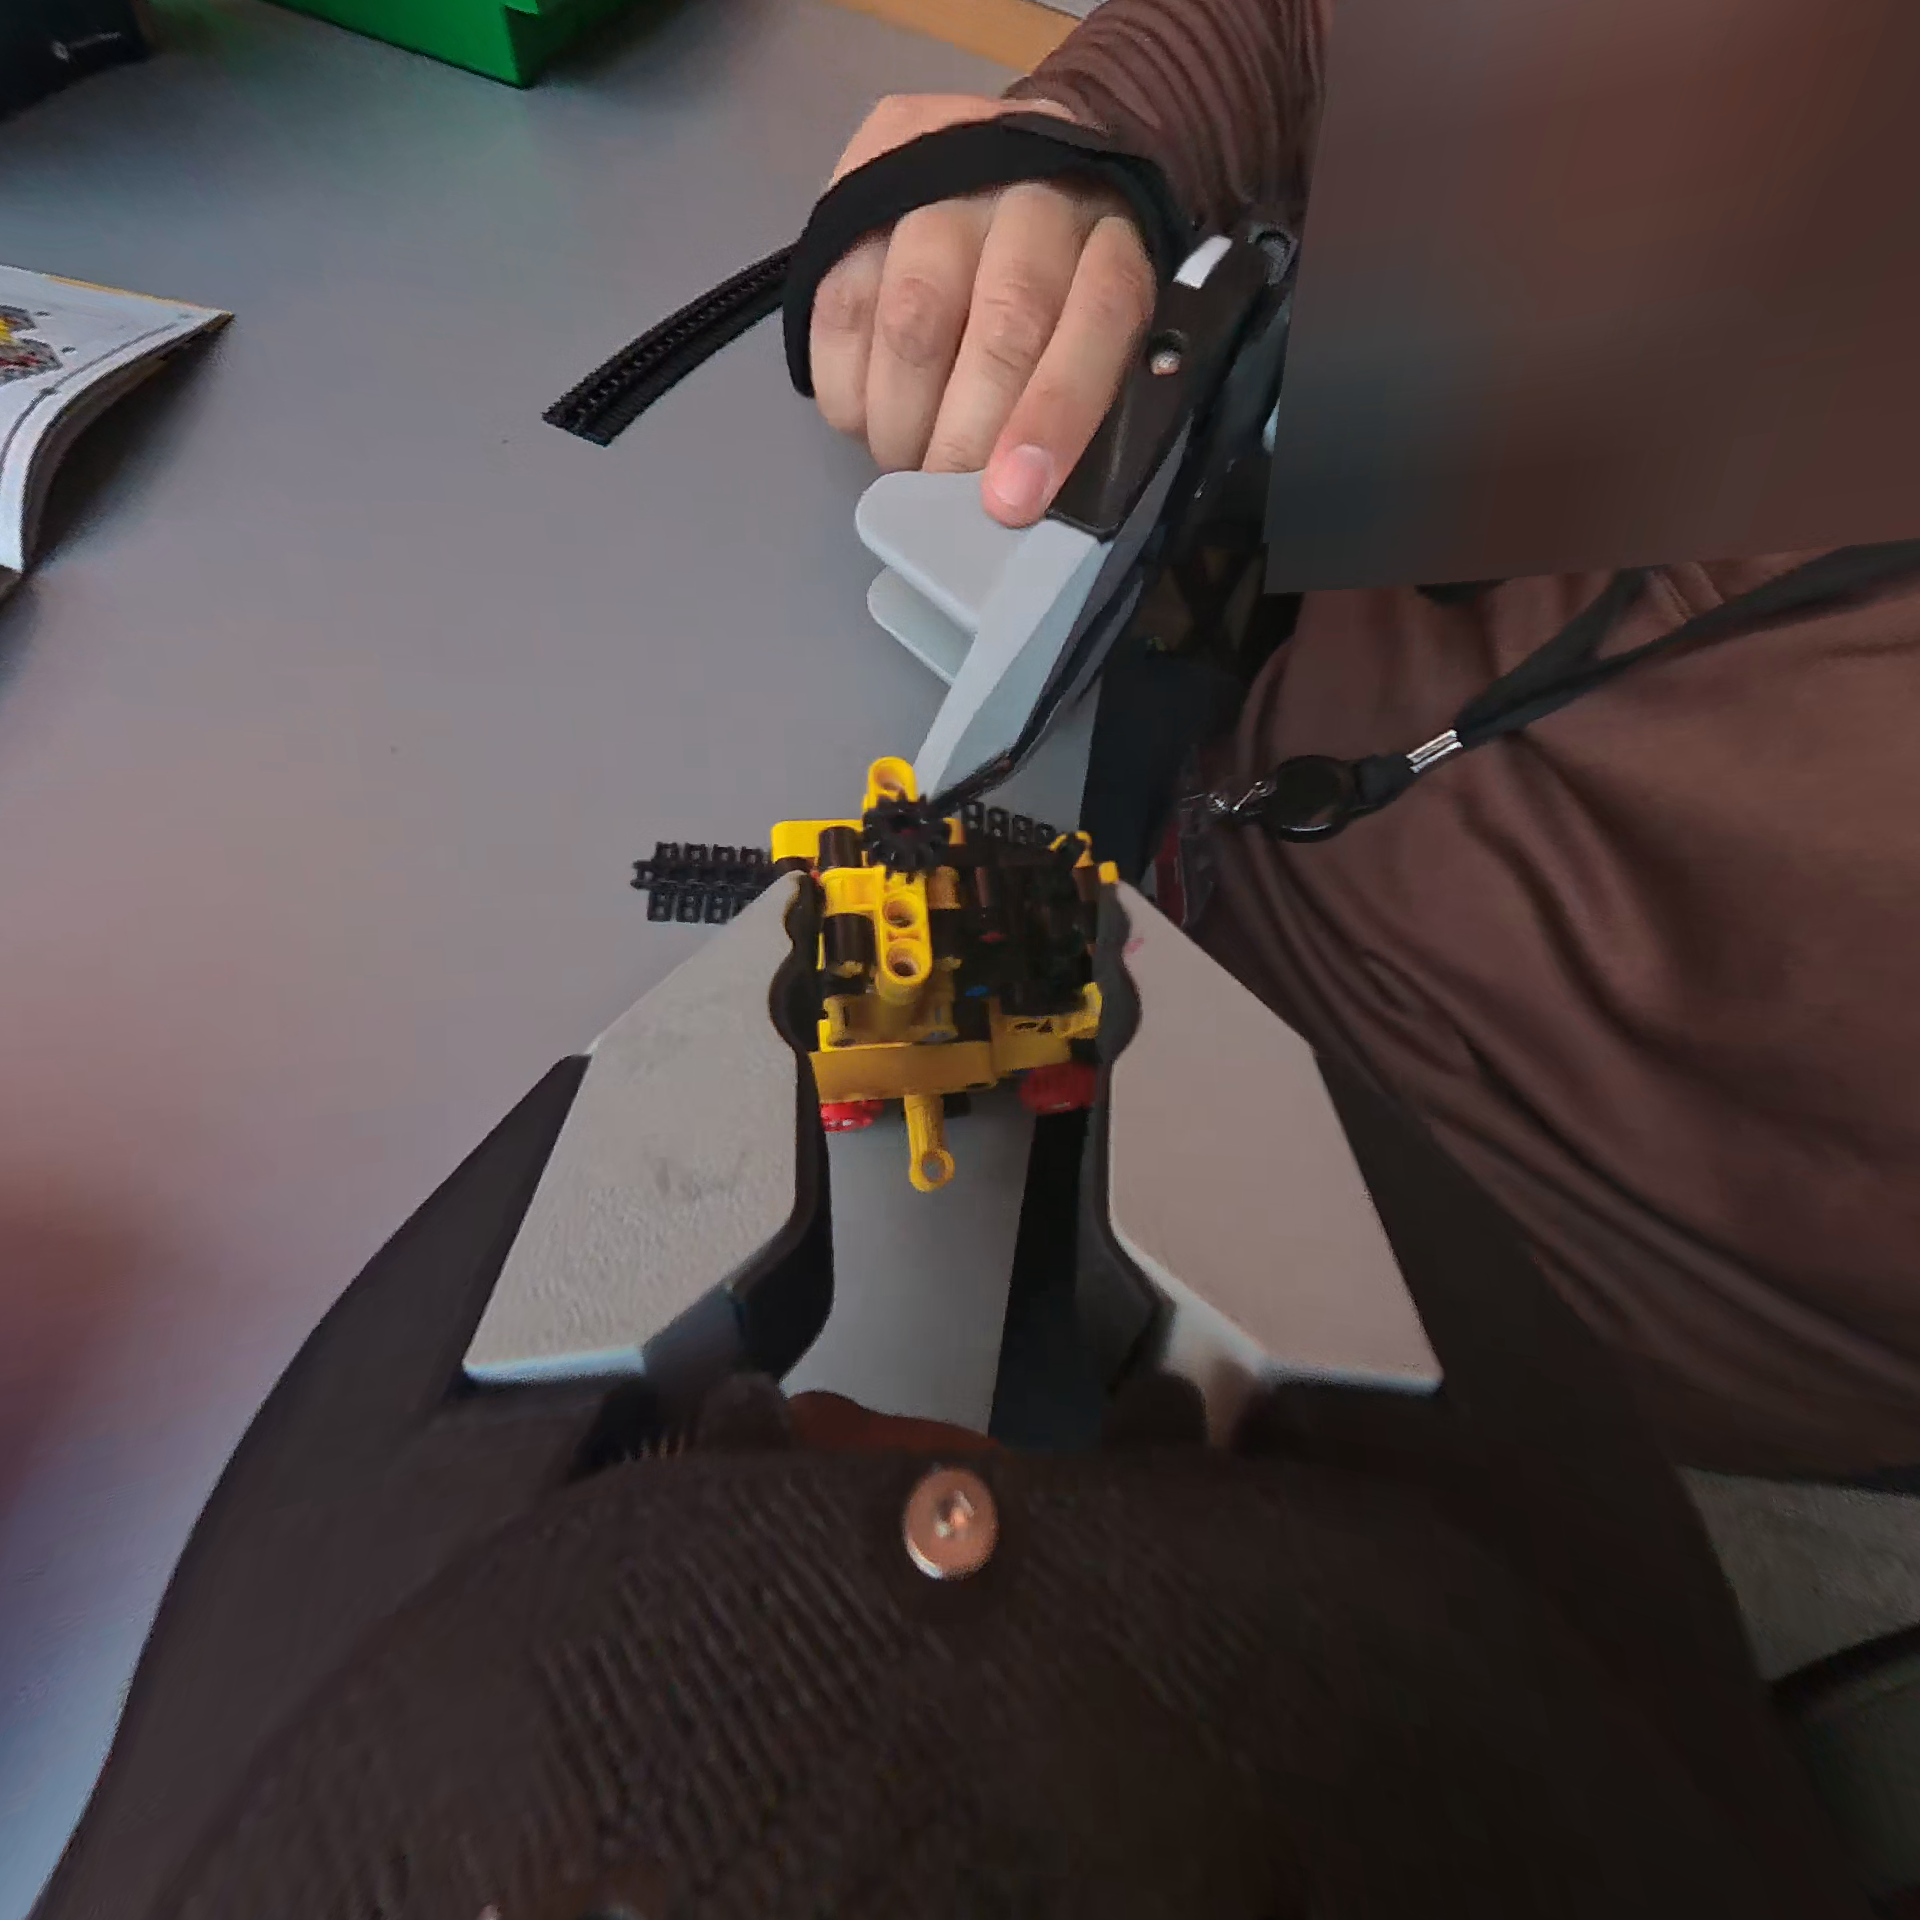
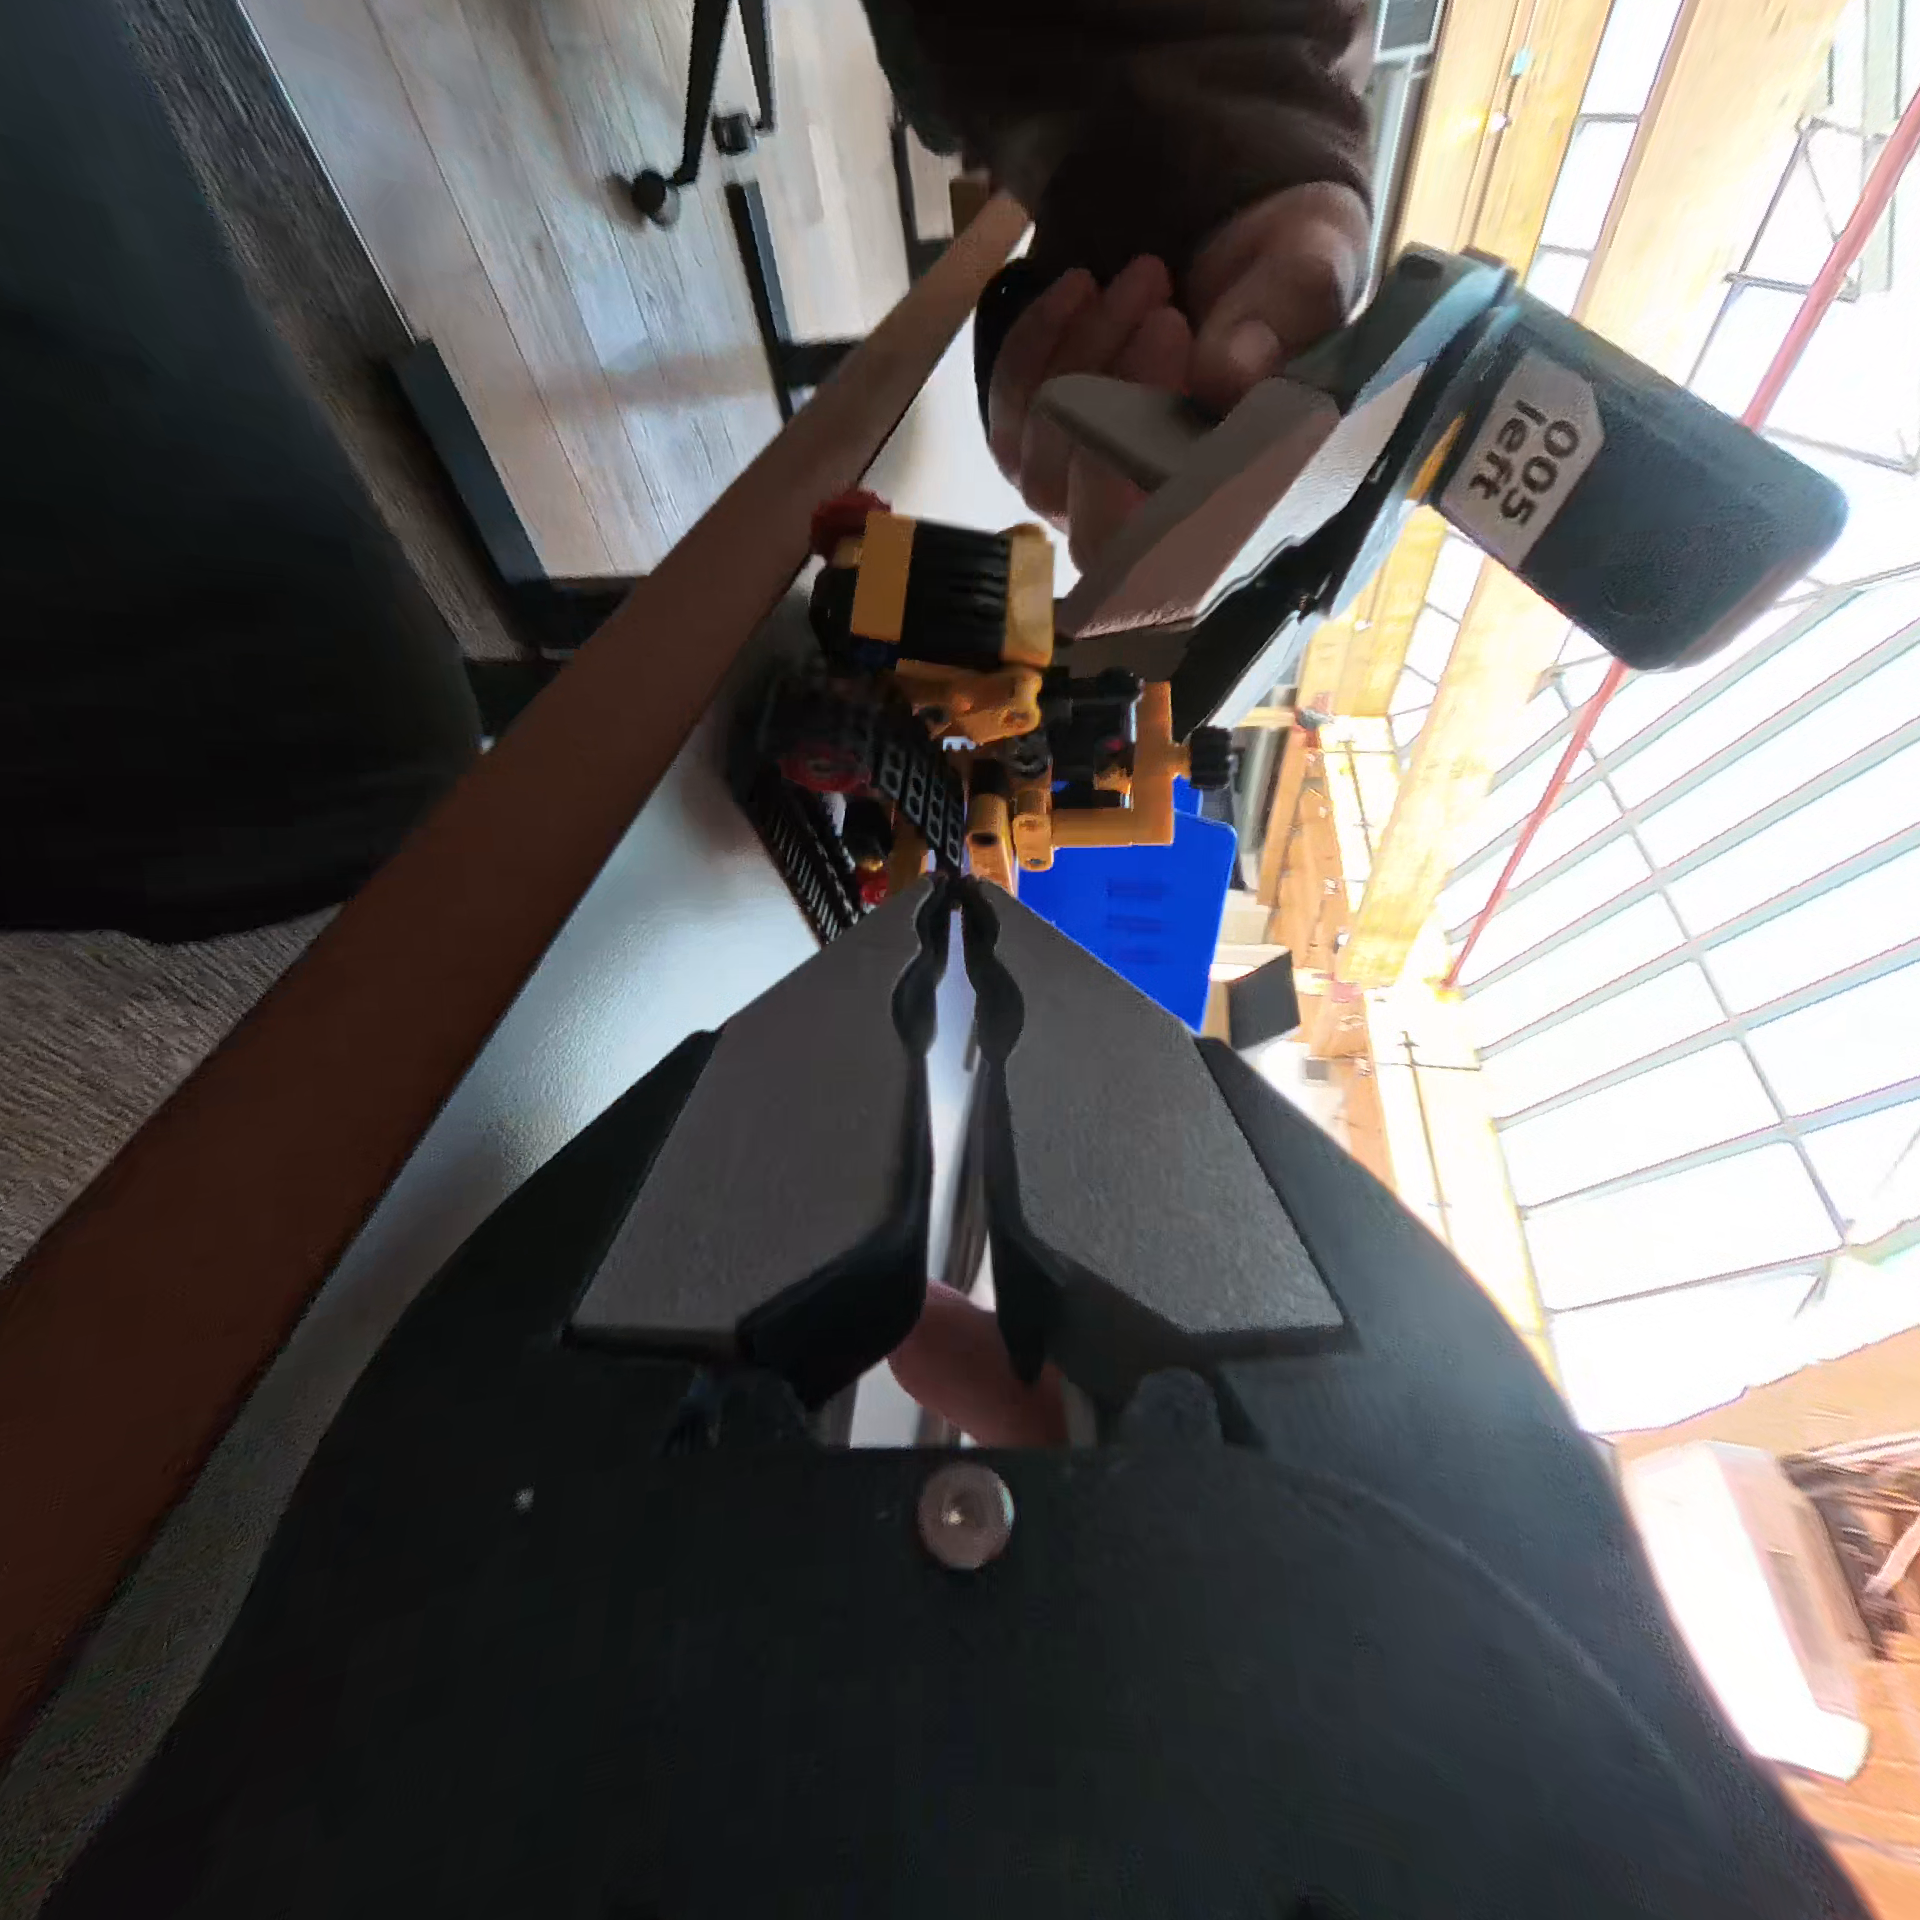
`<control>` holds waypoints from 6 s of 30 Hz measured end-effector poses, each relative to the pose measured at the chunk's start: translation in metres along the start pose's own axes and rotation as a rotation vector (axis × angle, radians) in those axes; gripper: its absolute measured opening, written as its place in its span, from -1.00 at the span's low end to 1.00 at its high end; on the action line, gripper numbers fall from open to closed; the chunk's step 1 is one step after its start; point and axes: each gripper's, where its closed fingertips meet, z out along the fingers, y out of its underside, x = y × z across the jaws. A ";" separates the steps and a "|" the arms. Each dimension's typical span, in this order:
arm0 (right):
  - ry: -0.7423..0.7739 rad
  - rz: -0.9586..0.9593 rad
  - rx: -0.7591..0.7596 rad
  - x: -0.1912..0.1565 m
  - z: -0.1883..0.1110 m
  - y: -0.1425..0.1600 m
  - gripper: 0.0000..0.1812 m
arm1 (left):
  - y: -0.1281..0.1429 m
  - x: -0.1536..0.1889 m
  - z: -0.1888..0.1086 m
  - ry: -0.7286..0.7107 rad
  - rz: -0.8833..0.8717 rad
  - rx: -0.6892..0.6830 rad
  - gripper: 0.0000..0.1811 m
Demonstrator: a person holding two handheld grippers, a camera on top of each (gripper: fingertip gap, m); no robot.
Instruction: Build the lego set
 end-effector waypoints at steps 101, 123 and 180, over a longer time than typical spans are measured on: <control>-0.496 0.695 -0.031 -0.037 -0.031 -0.028 -0.87 | 0.008 -0.003 0.013 -0.173 -0.134 0.041 -0.07; -0.320 0.623 -0.161 -0.025 -0.013 0.000 -0.90 | 0.018 -0.002 0.010 -0.024 -0.122 -0.057 -0.18; -0.549 1.199 -0.131 -0.019 0.000 -0.003 -0.24 | 0.019 -0.010 0.006 -0.256 -0.346 -0.042 -0.30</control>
